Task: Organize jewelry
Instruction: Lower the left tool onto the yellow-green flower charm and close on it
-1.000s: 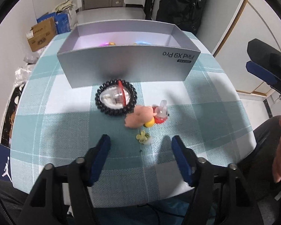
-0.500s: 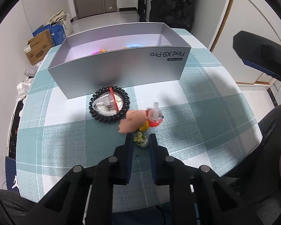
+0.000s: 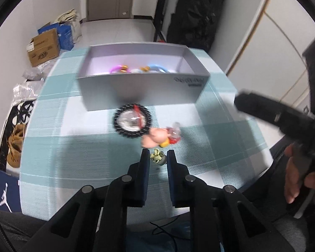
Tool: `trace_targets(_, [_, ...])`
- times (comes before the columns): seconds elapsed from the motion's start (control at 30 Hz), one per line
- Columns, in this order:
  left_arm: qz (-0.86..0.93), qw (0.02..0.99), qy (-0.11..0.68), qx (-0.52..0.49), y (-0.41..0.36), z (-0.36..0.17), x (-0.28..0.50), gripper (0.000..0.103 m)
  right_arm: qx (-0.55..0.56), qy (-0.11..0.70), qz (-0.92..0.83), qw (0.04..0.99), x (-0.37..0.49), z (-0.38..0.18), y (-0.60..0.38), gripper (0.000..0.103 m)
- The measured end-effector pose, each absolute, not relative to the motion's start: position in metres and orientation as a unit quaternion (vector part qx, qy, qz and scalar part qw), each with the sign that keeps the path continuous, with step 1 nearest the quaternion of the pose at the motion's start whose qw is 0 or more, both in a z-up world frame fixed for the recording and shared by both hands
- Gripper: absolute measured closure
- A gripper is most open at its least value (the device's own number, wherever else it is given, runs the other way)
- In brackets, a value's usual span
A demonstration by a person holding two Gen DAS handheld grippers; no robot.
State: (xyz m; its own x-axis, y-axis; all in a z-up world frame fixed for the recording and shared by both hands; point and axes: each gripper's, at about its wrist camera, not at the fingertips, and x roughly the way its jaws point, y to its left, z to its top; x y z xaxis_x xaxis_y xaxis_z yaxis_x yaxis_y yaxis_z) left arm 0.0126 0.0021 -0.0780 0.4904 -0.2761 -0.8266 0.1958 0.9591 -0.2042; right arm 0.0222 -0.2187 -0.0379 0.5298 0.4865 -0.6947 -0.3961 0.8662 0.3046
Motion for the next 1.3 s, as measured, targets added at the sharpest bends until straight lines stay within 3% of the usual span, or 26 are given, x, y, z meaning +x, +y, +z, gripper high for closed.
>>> trace_targets(0.13, [-0.127,0.866,0.475,-0.092,0.024,-0.07,0.014,0.092,0.034,0.43,0.269,0.861,0.022,-0.048,-0.201,0.003])
trace_targets(0.53, [-0.125,0.871,0.448,-0.16,0.053,-0.062,0.023,0.092,0.018,0.478,0.291,0.829,0.028,-0.078,-0.169,0.044])
trace_targets(0.83, [-0.145,0.865,0.448,-0.171,0.056,-0.061,0.025,0.092,0.063,0.494,0.301,0.813,0.038,-0.086,-0.169,0.057])
trace_targets(1.07, [-0.152,0.863,0.45,-0.171,0.054,-0.061,0.025,0.092,0.129,0.519,0.303,0.789,0.047,-0.097,-0.178,0.084])
trace_targets(1.3, [-0.152,0.858,0.458,-0.176,0.054,-0.065,0.029,0.092,0.182,0.527,0.3,0.774,0.053,-0.099,-0.193,0.086])
